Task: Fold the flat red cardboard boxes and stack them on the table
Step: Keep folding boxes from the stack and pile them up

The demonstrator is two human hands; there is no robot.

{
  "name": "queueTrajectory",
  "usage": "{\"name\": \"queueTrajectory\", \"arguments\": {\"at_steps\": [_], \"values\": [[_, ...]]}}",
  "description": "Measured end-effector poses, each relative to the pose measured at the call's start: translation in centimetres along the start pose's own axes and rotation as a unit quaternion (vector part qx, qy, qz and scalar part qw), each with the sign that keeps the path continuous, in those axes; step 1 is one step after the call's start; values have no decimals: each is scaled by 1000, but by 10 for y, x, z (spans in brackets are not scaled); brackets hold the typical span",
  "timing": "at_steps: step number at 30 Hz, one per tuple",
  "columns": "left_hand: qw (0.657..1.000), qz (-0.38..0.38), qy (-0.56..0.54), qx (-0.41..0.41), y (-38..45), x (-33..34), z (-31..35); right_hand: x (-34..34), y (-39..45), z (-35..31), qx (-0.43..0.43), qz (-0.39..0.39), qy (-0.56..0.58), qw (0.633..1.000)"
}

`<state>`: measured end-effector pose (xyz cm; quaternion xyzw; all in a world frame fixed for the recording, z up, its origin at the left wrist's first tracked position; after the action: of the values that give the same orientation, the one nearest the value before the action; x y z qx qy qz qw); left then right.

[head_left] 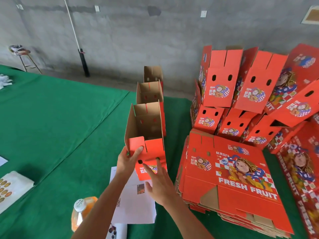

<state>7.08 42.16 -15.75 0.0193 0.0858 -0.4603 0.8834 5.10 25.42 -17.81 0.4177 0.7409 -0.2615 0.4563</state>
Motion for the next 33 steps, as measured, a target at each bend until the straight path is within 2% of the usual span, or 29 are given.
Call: {"name": "queueTrajectory", "arguments": {"at_steps": [4, 6, 9, 11, 14, 16, 17, 19, 22, 25, 28, 33], "values": [[997, 50, 29, 55, -12, 5, 7, -1, -4, 14, -10, 59, 37, 998], [988, 83, 66, 113, -21, 15, 14, -5, -7, 23, -14, 98, 41, 994], [937, 160, 166, 262, -37, 32, 27, -18, -14, 36, -26, 142, 40, 989], [899, 178, 209, 342, -48, 47, 36, -28, -20, 47, -29, 165, 32, 985], [850, 134, 242, 448, -63, 78, 42, -45, -33, 73, 8, 176, 11, 984], [845, 47, 226, 482, -74, 103, 38, -56, -49, 99, 41, 184, -8, 982], [861, -16, 215, 461, -82, 115, 34, -62, -59, 113, 62, 185, -16, 981], [890, -147, 233, 364, -100, 140, 23, -71, -81, 147, 115, 177, -34, 977], [884, -250, 323, 229, -119, 174, -2, -77, -118, 200, 222, 136, -57, 964], [861, -275, 405, 141, -133, 194, -24, -75, -156, 247, 307, 73, -36, 948], [837, -268, 460, 128, -148, 203, -40, -66, -190, 275, 291, 21, -39, 956], [841, -276, 444, 138, -169, 202, -52, -55, -211, 278, 267, 1, -134, 954]]}}
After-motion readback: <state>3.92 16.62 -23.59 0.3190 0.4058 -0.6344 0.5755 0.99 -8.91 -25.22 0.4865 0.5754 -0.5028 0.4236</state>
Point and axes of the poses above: each hand's wrist, its own y-axis towards the middle knuckle, its own x-axis out of the palm, z = x × y, the point moved 1 cm from there along y, towards the middle knuckle, and after that the axes turned 3 degrees about z, right-handed, at the moved point
